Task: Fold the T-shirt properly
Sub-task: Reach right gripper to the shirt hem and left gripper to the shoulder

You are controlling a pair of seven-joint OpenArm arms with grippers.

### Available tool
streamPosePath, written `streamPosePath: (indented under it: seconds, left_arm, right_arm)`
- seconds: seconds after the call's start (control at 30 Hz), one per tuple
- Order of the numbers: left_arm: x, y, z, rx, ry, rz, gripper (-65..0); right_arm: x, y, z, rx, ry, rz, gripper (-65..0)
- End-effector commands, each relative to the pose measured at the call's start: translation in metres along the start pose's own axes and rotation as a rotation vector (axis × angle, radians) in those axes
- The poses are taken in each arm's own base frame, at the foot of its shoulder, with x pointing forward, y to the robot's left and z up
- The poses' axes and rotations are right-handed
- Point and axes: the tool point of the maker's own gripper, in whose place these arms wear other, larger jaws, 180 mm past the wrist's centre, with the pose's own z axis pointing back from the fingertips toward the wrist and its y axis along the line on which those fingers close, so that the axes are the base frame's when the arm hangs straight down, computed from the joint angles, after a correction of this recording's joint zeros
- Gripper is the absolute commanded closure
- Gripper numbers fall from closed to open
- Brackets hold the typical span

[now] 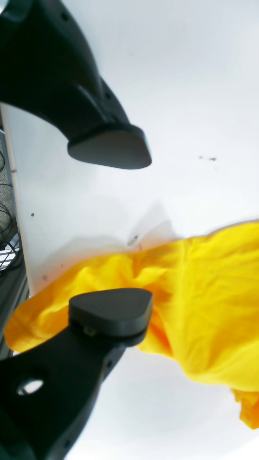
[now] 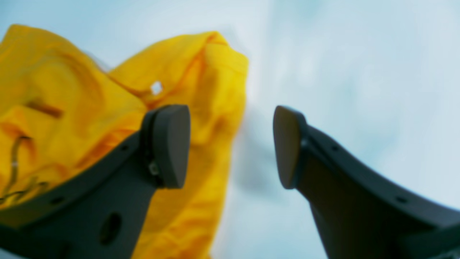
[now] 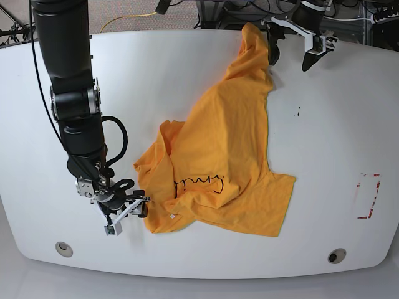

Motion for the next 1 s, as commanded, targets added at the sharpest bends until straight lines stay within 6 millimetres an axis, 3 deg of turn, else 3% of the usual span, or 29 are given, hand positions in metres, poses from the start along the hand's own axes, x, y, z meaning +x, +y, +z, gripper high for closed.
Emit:
streamPosePath:
  seconds: [0.0, 0.13, 0.27, 0.53, 0.6, 0.77, 0.97]
  left_arm:
    - [0.008, -0.003, 0.003, -0.009, -0.032, 0.0, -47.1]
    - [0.008, -0.003, 0.002, -0.01, -0.033, 0.0, -47.1]
    - [0.009, -0.004, 0.002, -0.011, -0.035, 0.002, -47.1]
    - [0.009, -0.002, 0.002, -0.007, -0.036, -0.001, -47.1]
    - [0.009, -0.002, 0.002, -0.007, -0.036, -0.001, -47.1]
    - [0.0, -0.002, 0.001, -0.007, 0.018, -0.001, -47.5]
    - [-0.004, 0.001, -0.018, -0.005, 0.09, -0.004, -47.4]
  right_arm:
    - [0.032, 0.004, -0.001, 0.007, -0.079, -0.001, -35.4]
    - [0.023, 0.006, -0.003, 0.009, -0.069, -0.008, -35.4]
    - [-0.003, 0.009, -0.005, 0.014, -0.031, -0.024, -35.4]
    - [-0.028, 0.048, -0.017, 0.075, 0.001, -0.043, -34.6]
    - [-0.029, 0.054, -0.018, 0.084, 0.001, -0.044, -29.2]
    - [-0.016, 0.053, -0.019, 0.056, -0.027, -0.044, -0.5]
    - [-0.011, 0.055, -0.005, 0.072, -0.014, 0.029, 0.0]
